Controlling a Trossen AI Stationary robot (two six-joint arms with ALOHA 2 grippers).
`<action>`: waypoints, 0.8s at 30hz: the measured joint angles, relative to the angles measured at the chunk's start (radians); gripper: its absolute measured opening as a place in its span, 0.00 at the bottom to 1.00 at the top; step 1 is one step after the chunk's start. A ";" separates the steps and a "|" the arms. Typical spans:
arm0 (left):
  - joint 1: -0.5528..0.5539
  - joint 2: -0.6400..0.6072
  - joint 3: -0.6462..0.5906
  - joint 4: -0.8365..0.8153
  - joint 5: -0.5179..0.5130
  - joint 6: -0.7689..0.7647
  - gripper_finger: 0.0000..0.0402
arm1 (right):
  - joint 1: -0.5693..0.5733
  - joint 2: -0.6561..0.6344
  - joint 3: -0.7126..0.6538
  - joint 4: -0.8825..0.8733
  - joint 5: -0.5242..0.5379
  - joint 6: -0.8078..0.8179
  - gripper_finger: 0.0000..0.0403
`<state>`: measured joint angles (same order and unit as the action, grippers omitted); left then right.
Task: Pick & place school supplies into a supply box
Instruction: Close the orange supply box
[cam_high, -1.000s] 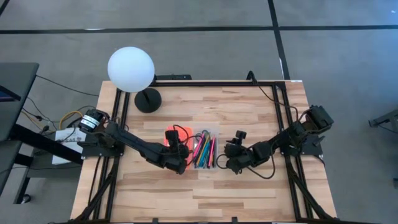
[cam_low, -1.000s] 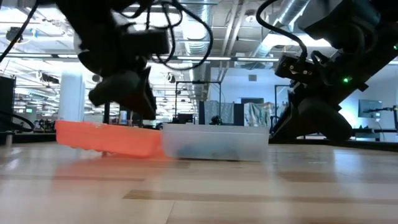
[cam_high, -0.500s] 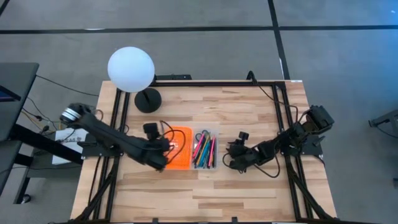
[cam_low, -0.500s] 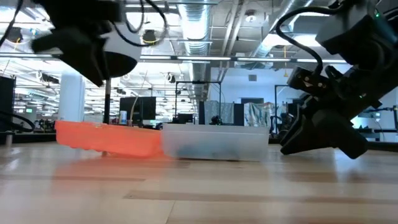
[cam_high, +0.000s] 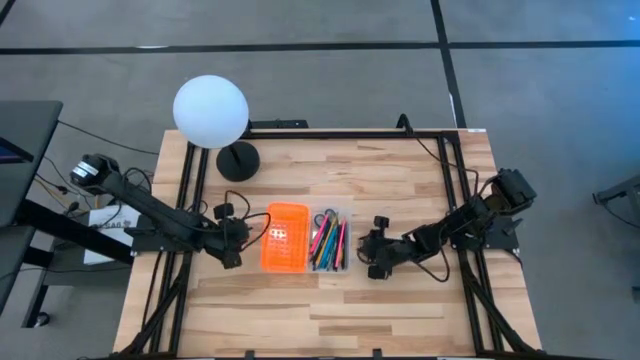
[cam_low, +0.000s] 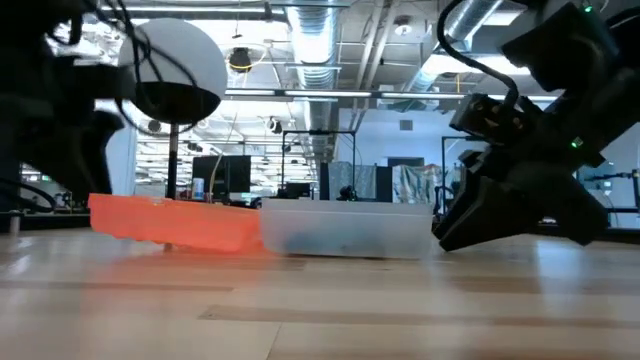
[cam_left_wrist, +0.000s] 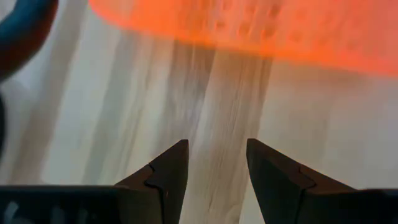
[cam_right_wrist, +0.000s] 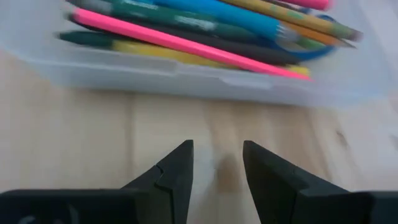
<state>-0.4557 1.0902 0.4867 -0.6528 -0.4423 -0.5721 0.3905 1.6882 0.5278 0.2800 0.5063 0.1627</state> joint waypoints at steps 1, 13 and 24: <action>0.006 0.002 -0.019 0.016 0.014 -0.003 0.39 | -0.012 0.000 0.000 0.013 -0.029 -0.015 0.33; 0.081 0.009 -0.154 0.294 0.030 0.085 0.39 | -0.169 0.000 0.000 0.053 -0.138 -0.050 0.33; 0.172 0.008 -0.314 0.679 0.106 0.162 0.39 | -0.168 0.000 0.000 0.053 -0.144 -0.040 0.33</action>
<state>-0.2835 1.0984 0.1723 0.0263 -0.3358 -0.4096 0.2224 1.6882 0.5282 0.3330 0.3618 0.1223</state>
